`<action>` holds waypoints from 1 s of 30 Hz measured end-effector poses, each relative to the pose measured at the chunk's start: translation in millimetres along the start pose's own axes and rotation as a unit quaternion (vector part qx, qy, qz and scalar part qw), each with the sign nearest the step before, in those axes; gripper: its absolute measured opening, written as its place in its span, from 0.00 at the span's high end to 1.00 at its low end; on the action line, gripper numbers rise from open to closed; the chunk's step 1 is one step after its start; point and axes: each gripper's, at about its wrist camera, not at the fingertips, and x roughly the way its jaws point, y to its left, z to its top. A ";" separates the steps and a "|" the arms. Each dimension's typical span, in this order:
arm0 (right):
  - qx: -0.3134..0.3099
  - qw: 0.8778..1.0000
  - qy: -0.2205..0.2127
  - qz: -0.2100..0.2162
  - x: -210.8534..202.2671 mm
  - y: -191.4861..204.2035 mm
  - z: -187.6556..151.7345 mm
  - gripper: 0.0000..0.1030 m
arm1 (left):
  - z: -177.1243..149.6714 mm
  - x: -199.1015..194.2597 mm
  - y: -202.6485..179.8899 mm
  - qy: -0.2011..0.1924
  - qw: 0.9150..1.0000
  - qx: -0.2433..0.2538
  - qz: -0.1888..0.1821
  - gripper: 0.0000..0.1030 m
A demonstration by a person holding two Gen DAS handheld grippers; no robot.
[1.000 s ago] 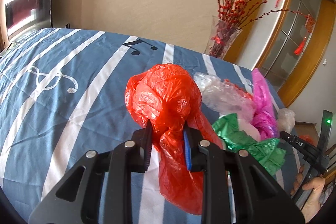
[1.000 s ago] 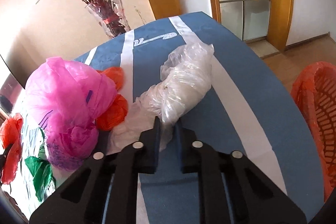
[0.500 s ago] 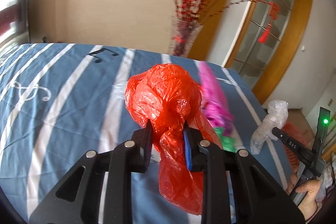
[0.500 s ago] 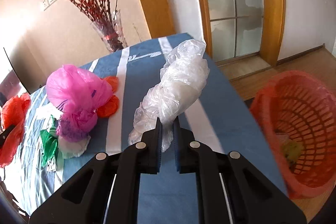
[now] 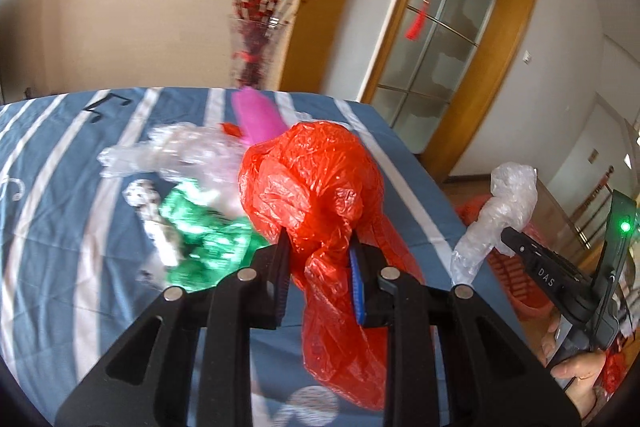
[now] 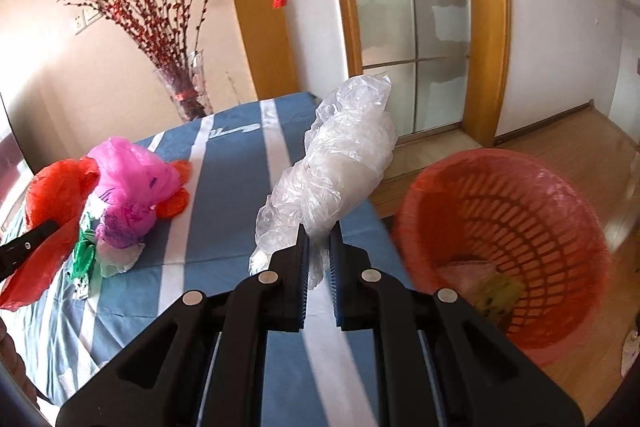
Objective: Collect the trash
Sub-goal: 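Carry the red bag and clear bag over the red basket with both tools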
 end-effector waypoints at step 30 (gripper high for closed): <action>0.073 0.991 -0.038 -0.108 -31.4 -124.1 -8.7 0.90 | -14.4 88.1 -158.5 0.073 0.985 0.067 -0.139 0.75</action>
